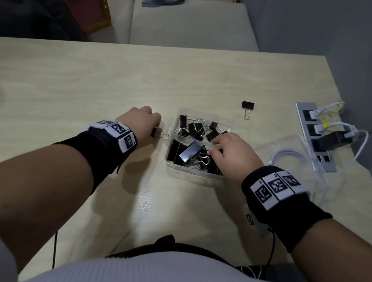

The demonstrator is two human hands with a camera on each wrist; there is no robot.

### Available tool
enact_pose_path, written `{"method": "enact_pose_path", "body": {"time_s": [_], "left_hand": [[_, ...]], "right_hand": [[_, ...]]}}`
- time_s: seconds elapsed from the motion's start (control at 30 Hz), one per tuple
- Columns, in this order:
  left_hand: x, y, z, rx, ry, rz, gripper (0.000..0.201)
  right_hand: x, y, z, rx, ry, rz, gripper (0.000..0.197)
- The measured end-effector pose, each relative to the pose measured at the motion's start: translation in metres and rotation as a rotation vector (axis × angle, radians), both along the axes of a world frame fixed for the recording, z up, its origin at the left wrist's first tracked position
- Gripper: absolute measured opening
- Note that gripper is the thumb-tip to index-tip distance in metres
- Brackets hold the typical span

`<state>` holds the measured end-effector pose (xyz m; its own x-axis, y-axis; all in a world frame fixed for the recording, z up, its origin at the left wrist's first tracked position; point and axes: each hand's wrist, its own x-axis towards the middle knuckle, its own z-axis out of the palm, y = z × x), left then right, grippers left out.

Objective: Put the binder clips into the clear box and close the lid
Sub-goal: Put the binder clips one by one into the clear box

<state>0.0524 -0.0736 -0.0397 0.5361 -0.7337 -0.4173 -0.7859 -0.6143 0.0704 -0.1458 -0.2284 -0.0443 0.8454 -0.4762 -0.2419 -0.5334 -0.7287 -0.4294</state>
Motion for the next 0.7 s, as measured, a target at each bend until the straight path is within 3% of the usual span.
{"method": "enact_pose_path", "body": {"time_s": [0.1,0.27,0.37,0.47,0.57,0.7], "left_hand": [[0.003,0.0,-0.004,-0.018,0.037,-0.037,0.043],[0.002,0.0,-0.002,0.009,0.078,0.017,0.022],[0.006,0.0,0.002,0.028,0.057,0.105,0.031],[0.009,-0.004,0.014,-0.105,0.051,0.225,0.035],[0.004,-0.013,0.028,-0.297,0.054,0.243,0.035],[-0.012,-0.025,0.034,-0.368,0.104,0.038,0.036]], "right_hand": [[0.004,-0.011,0.006,-0.025,-0.133,-0.055,0.028],[0.019,-0.043,0.021,-0.145,-0.161,-0.177,0.026],[0.028,-0.068,0.022,-0.193,-0.071,-0.266,0.031],[0.032,-0.089,0.014,-0.213,0.163,-0.328,0.035],[0.03,-0.106,0.007,-0.193,0.275,-0.239,0.047],[0.026,-0.116,0.001,-0.136,0.398,0.01,0.08]]}}
